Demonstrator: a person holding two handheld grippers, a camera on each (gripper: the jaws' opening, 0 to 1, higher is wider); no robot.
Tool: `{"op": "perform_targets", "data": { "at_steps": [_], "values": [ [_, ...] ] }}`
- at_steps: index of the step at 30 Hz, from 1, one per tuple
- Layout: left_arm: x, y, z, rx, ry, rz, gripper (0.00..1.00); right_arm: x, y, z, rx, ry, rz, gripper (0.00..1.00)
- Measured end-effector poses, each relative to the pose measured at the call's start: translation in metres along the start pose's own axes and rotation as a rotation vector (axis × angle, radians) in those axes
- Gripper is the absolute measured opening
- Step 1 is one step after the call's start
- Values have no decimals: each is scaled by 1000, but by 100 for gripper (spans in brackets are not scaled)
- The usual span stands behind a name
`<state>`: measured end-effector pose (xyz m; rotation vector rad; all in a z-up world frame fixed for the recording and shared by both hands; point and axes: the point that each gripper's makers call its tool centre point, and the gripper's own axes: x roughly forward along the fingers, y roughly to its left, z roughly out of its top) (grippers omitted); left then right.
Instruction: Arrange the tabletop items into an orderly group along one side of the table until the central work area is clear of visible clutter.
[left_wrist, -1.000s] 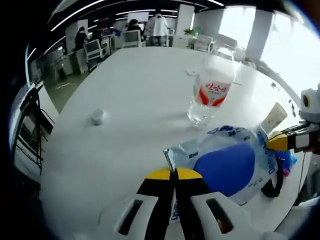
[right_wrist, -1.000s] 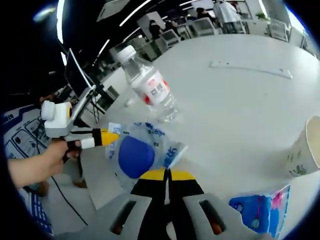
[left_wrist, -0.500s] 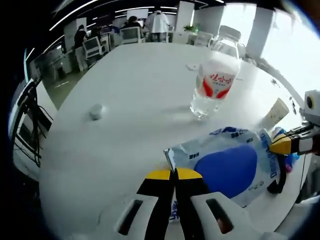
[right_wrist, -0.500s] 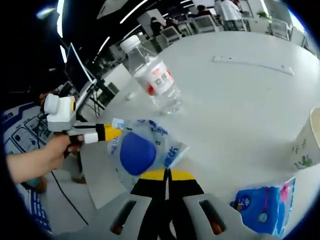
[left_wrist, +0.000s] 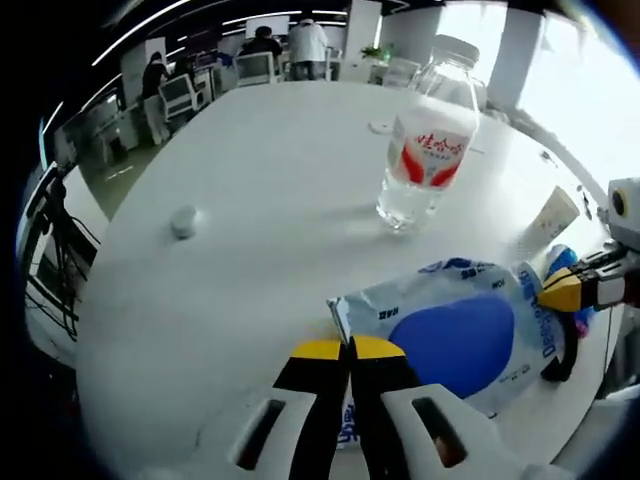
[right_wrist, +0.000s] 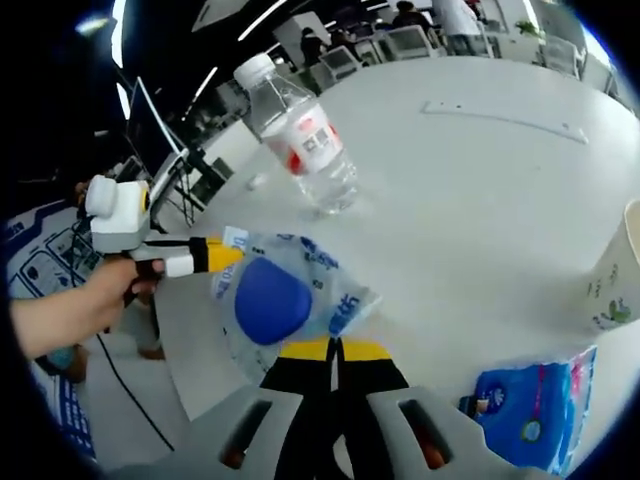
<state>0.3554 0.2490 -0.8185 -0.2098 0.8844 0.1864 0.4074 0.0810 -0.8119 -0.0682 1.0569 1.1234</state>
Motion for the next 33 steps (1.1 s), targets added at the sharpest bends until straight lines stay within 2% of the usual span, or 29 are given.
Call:
{"op": "perform_targets", "data": {
  "at_steps": [23,33],
  "values": [
    [7,0,-2,38,3,10,0,6,-6,-12,-29,37,-24,0],
    [9,2,-3,30,-3,19,0,8,-8,-14,-36,48,-33,0]
  ]
}}
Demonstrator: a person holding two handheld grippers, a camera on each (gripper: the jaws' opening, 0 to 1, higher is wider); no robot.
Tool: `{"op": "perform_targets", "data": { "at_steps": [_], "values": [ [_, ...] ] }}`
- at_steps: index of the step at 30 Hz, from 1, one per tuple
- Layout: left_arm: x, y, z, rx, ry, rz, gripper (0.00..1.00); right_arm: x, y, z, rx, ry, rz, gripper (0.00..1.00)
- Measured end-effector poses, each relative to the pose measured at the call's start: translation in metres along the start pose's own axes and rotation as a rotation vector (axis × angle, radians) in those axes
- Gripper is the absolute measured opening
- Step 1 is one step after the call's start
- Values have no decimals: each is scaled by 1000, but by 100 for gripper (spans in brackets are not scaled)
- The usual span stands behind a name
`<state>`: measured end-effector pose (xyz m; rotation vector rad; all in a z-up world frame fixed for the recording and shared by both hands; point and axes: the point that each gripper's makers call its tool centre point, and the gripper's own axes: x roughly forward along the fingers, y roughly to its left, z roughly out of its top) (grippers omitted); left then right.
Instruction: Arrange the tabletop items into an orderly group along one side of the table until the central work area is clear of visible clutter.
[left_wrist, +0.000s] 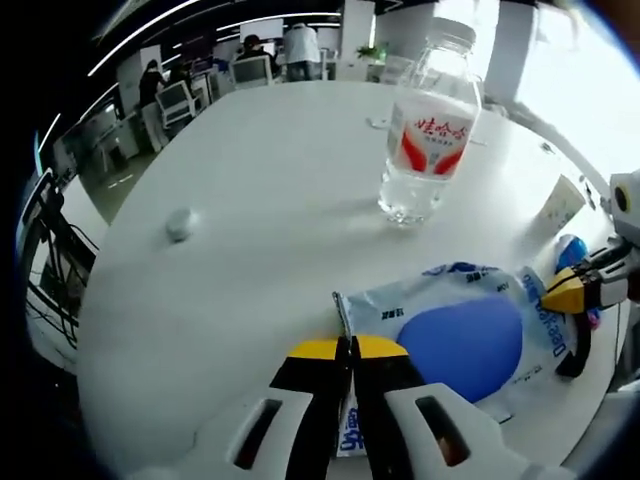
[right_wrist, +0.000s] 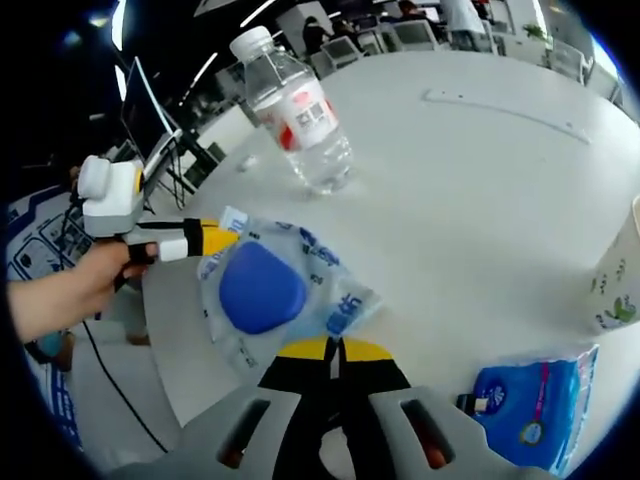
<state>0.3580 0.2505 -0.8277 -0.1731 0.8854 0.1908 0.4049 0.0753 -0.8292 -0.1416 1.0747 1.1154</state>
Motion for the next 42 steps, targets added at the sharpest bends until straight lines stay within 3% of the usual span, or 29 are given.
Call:
{"op": "perform_targets", "data": {
  "at_steps": [11,20,23,25,27,30,33,39,41,42],
  "values": [
    [-2,5,-2,10,-16,21,11,1,-1,-1,-17,12,-16,1],
    [-5,13,-4,13,-29,59,27,2,-1,0,-10,7,-14,7],
    [-8,17,-4,22,-40,87,37,3,1,-5,-34,16,-5,14],
    [-9,21,-6,22,-46,109,54,3,5,-5,-40,5,4,16],
    [-10,24,-8,0,-54,120,63,3,8,-5,-64,-10,10,21],
    [-13,27,-9,-37,-73,118,68,2,12,-6,-120,-11,16,26],
    [-16,30,-7,-47,-91,125,75,0,15,-5,-118,-26,29,34],
    [-26,31,8,-75,-151,120,82,-10,22,9,-174,-105,42,50],
    [-28,30,11,-91,-168,120,91,-14,23,16,-205,-145,46,56],
    [-27,26,16,-101,-205,97,97,-17,22,17,-205,-147,40,58]
  ]
}}
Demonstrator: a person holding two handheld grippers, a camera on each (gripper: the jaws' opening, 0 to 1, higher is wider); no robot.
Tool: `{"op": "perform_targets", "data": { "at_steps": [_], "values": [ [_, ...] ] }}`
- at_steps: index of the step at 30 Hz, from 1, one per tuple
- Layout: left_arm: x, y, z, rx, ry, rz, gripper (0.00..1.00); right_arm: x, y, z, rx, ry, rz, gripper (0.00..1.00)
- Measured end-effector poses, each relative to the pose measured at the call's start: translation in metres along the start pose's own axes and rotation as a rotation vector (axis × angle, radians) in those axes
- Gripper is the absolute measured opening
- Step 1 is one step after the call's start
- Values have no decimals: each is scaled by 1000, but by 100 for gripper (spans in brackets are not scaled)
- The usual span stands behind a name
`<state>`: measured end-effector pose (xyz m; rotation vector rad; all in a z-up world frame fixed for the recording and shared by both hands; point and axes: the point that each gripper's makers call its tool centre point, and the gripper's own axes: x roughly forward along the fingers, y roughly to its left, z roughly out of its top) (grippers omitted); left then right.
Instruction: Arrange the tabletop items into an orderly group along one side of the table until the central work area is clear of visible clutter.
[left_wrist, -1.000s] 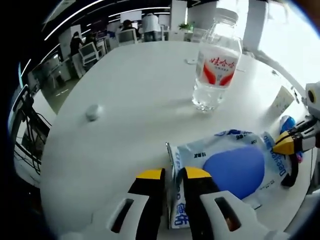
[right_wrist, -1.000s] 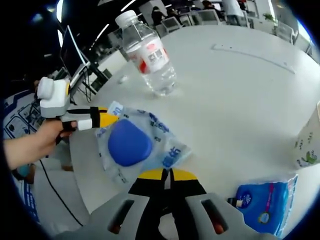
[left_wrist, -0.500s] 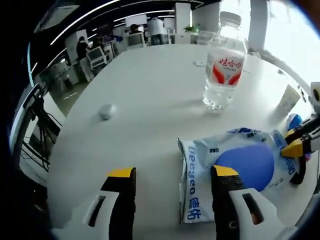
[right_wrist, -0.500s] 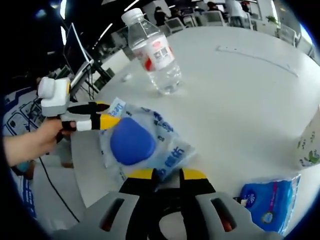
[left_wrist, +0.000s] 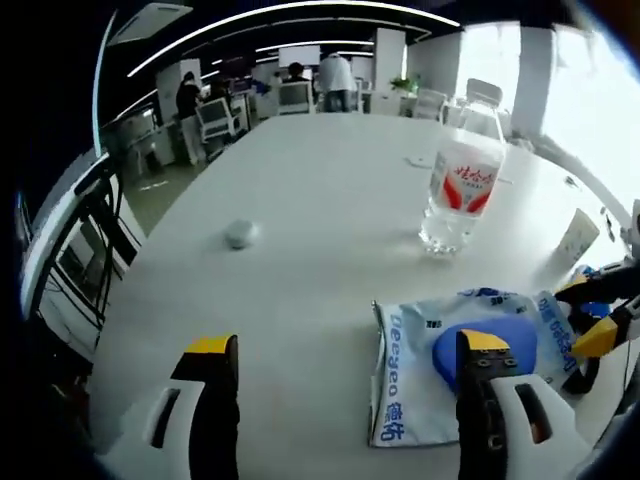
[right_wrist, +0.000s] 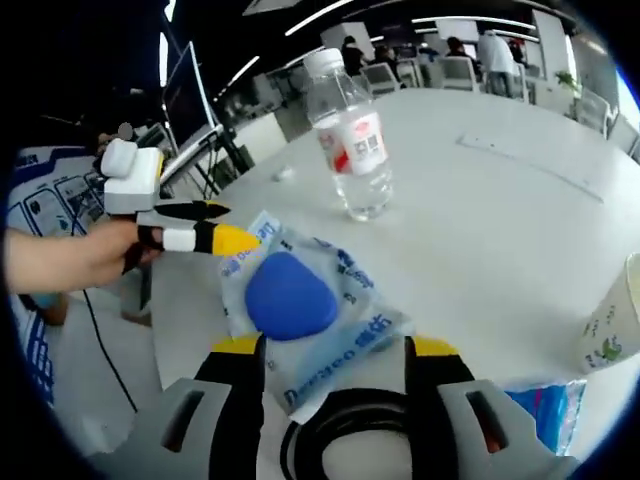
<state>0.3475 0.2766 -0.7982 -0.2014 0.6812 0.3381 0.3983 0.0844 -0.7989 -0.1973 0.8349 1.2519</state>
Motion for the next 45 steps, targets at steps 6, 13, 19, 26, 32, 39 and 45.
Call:
{"op": "perform_targets", "data": {
  "at_steps": [6,13,19,26,32,39,45],
  "values": [
    [-5,-9,1,11,2,-37,96,-5,-3,0,7,-6,8,78],
    [-11,-15,-3,15,16,-55,96,-14,-6,-4,21,-22,-5,92],
    [-15,-17,-13,18,45,-62,96,-20,-3,-12,28,-5,22,96],
    [-19,-21,-20,8,57,-68,96,-29,-9,-13,22,-13,15,96],
    [-20,-26,-15,14,48,-83,96,-32,-10,-11,20,-22,10,95],
    [-23,-40,-17,43,39,-129,96,-43,-13,-12,-1,-42,21,94],
    [-26,-47,-26,55,53,-151,96,-57,-26,-12,-3,-80,5,93]
  ]
}}
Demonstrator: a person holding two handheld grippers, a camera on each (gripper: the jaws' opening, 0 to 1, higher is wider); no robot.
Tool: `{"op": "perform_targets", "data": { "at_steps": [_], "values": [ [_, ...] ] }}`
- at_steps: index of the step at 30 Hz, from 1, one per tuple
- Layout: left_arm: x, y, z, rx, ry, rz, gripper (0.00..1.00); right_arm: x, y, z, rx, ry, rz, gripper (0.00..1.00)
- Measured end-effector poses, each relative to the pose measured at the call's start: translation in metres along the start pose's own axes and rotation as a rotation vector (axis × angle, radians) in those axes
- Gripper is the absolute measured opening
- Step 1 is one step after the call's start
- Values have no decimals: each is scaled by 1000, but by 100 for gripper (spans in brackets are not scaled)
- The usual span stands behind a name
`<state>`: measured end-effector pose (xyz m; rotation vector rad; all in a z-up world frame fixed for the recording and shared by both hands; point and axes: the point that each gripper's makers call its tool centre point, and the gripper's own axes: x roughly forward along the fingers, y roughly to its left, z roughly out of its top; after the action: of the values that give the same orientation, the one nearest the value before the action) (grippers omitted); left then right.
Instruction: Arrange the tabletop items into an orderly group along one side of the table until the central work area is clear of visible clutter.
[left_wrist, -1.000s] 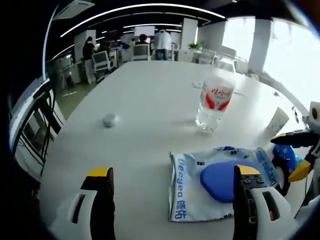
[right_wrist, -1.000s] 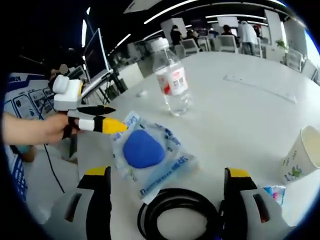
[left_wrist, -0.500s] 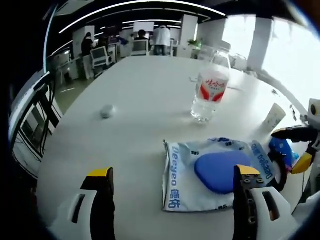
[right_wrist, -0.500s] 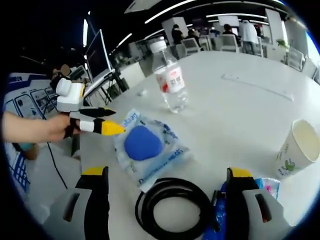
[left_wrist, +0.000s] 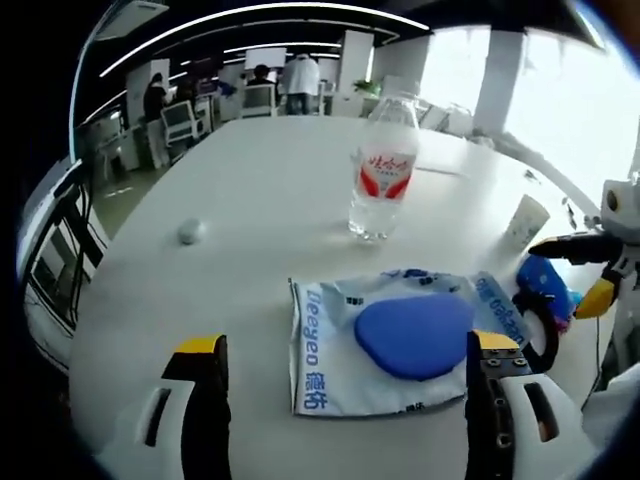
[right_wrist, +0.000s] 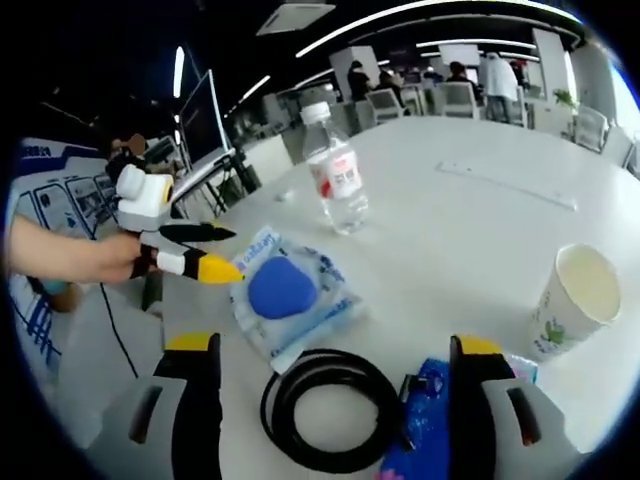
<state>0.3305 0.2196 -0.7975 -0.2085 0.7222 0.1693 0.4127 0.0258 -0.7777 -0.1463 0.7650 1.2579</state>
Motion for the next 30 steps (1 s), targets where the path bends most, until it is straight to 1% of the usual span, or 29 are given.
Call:
{"op": "perform_targets", "data": {
  "at_steps": [4,8,10,14,17,18,19,20,21,23,26,30],
  "values": [
    [-1,-3,-2,-4,7,-5,95,-8,-6,-3,-1,-5,-10,92],
    [-3,-7,-4,-11,14,-15,95,-18,-8,-4,-26,-21,1,91],
    [-4,-8,-5,1,17,-16,95,-23,-11,-6,-35,-27,-1,90],
    [-4,-11,-5,2,18,-21,95,-31,-20,-8,-23,-38,-19,89],
    [-4,-16,-3,9,17,-29,95,-35,-23,-7,-12,-53,-23,88],
    [-4,-18,-4,9,19,-36,94,-37,-22,-7,-12,-58,-14,88],
    [-4,-23,-6,3,28,-59,94,-38,-21,-7,-16,-64,-6,88],
    [-3,-25,-7,-12,30,-67,94,-40,-21,-7,-23,-69,-3,87],
    [-3,-25,-8,-25,31,-67,94,-42,-23,-7,-29,-69,-6,87],
    [-4,-27,-10,-18,24,-61,94,-44,-26,-8,-27,-67,-10,87],
    [-4,-29,-12,-10,30,-69,94,-48,-31,-9,-20,-76,-20,87],
    [-5,-31,-11,-2,32,-72,94,-51,-34,-9,-19,-85,-26,86]
  ]
}}
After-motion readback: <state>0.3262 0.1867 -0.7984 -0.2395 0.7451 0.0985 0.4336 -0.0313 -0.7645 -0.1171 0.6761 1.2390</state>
